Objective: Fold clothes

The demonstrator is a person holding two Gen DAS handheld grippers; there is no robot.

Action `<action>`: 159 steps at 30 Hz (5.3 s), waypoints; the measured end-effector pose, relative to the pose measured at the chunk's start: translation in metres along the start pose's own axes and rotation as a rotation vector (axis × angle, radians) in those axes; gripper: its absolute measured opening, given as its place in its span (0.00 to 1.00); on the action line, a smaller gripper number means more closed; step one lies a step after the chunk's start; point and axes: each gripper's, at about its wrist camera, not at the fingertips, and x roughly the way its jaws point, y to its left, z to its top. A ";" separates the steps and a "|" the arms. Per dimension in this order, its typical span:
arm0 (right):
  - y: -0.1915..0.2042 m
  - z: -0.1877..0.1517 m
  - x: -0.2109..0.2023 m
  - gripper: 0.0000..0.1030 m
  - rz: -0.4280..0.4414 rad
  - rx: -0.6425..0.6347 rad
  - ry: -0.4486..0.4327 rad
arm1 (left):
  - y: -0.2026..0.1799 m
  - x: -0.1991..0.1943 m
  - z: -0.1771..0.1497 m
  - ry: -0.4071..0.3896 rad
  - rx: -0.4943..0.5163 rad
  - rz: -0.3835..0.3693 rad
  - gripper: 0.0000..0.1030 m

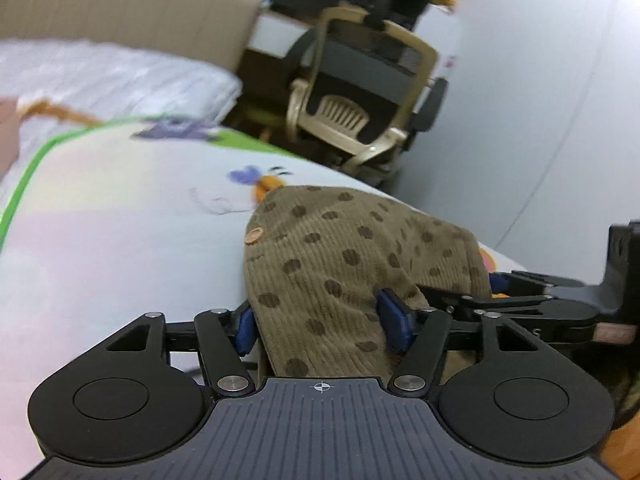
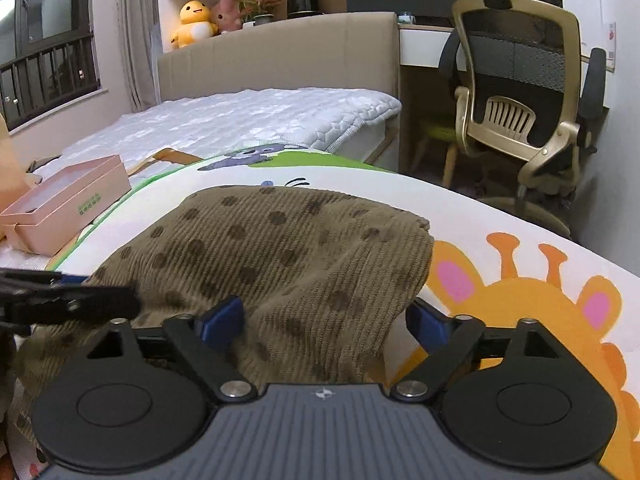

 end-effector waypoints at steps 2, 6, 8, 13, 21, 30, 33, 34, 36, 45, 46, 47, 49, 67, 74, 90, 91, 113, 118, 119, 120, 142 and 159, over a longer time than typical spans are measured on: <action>-0.009 -0.008 -0.007 0.90 0.014 0.017 0.023 | 0.008 -0.005 -0.003 0.008 -0.006 -0.013 0.75; -0.025 -0.032 -0.029 0.94 -0.015 0.020 0.073 | 0.009 -0.015 -0.015 0.042 -0.002 -0.019 0.75; -0.029 -0.043 -0.044 0.96 -0.034 0.010 0.086 | 0.011 -0.022 -0.021 0.055 -0.010 -0.018 0.75; -0.021 -0.064 -0.074 0.97 -0.089 -0.052 0.056 | 0.000 -0.038 -0.045 0.044 0.059 0.019 0.82; -0.003 -0.045 -0.074 0.97 -0.158 -0.054 -0.014 | -0.021 -0.046 -0.060 0.045 0.122 0.116 0.91; -0.009 0.004 0.017 0.99 -0.362 -0.026 0.015 | -0.013 -0.046 -0.058 0.034 0.089 0.089 0.93; -0.011 0.001 0.037 0.99 -0.429 -0.054 0.045 | -0.009 -0.047 -0.057 0.029 0.071 0.069 0.93; -0.013 0.000 0.036 0.99 -0.442 -0.043 0.039 | -0.007 -0.047 -0.058 0.027 0.066 0.064 0.94; -0.016 -0.004 0.026 1.00 -0.431 -0.012 0.010 | -0.006 -0.048 -0.058 0.026 0.061 0.058 0.94; -0.027 -0.066 -0.065 1.00 -0.226 0.117 -0.097 | -0.016 -0.054 -0.067 0.006 0.100 0.123 1.00; -0.026 -0.074 -0.074 1.00 -0.204 0.118 -0.094 | -0.021 -0.058 -0.071 0.000 0.106 0.143 1.00; -0.023 -0.082 -0.083 1.00 -0.189 0.112 -0.088 | -0.025 -0.062 -0.075 -0.003 0.110 0.156 1.00; -0.018 -0.097 -0.102 1.00 -0.160 0.099 -0.077 | -0.035 -0.069 -0.083 -0.009 0.119 0.183 1.00; 0.035 -0.156 -0.165 1.00 -0.226 -0.101 0.004 | -0.091 -0.118 -0.146 0.031 0.157 0.233 1.00; 0.036 -0.157 -0.160 1.00 -0.229 -0.108 0.025 | -0.097 -0.112 -0.147 0.050 0.204 0.312 1.00; 0.015 -0.156 -0.157 1.00 -0.149 0.015 0.058 | -0.095 -0.111 -0.146 0.056 0.195 0.316 1.00; 0.015 -0.155 -0.157 1.00 -0.150 0.014 0.059 | -0.095 -0.111 -0.146 0.056 0.194 0.315 1.00; 0.015 -0.155 -0.157 1.00 -0.150 0.010 0.062 | -0.092 -0.112 -0.144 0.049 0.175 0.302 1.00; 0.016 -0.155 -0.157 1.00 -0.150 0.009 0.062 | -0.092 -0.112 -0.144 0.048 0.173 0.302 1.00; 0.016 -0.155 -0.157 1.00 -0.150 0.010 0.062 | -0.092 -0.112 -0.144 0.049 0.174 0.303 1.00; 0.016 -0.155 -0.157 1.00 -0.150 0.010 0.062 | -0.093 -0.112 -0.144 0.049 0.175 0.303 1.00; 0.016 -0.155 -0.157 1.00 -0.150 0.010 0.062 | -0.090 -0.113 -0.144 0.040 0.158 0.295 1.00; 0.016 -0.155 -0.157 1.00 -0.150 0.010 0.062 | -0.086 -0.115 -0.143 0.021 0.126 0.276 1.00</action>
